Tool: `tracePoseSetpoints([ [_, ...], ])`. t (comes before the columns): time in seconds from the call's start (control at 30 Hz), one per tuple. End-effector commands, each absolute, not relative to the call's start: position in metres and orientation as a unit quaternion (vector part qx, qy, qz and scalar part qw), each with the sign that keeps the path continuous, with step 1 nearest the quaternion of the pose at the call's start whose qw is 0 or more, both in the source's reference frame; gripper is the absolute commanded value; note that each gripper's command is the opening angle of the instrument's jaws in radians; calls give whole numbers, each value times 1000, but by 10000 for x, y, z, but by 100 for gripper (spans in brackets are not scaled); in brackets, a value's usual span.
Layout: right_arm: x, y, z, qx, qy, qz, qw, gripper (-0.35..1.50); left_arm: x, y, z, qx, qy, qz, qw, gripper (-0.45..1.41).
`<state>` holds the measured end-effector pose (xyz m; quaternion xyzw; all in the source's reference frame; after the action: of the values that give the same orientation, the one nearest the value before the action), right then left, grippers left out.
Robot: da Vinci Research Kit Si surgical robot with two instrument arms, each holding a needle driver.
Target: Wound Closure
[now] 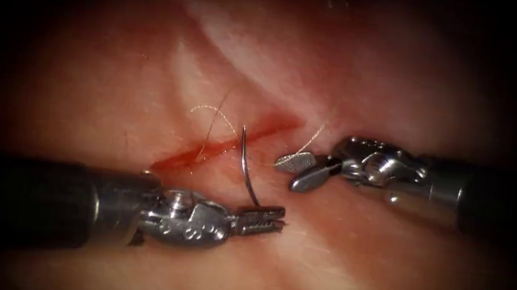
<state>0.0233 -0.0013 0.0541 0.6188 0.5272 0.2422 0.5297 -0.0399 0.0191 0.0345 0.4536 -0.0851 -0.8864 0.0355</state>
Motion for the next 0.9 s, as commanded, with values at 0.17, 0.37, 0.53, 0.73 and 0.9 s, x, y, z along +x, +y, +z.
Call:
tracePoseSetpoints([
  [0.17, 240, -29, 564, 606, 496, 237, 575, 49, -404, 190, 348, 454, -85, -886, 37, -45],
  [0.37, 226, -32, 554, 612, 497, 232, 570, 56, -401, 189, 347, 455, -86, -886, 40, -45],
  [0.53, 215, -26, 530, 620, 504, 232, 556, 54, -402, 187, 347, 453, -86, -886, 41, -45],
  [0.73, 250, -2, 521, 617, 515, 247, 542, 57, -404, 183, 351, 448, -88, -888, 51, -45],
  [0.9, 287, 8, 524, 613, 525, 256, 532, 66, -404, 182, 353, 436, -98, -893, 63, -45],
])
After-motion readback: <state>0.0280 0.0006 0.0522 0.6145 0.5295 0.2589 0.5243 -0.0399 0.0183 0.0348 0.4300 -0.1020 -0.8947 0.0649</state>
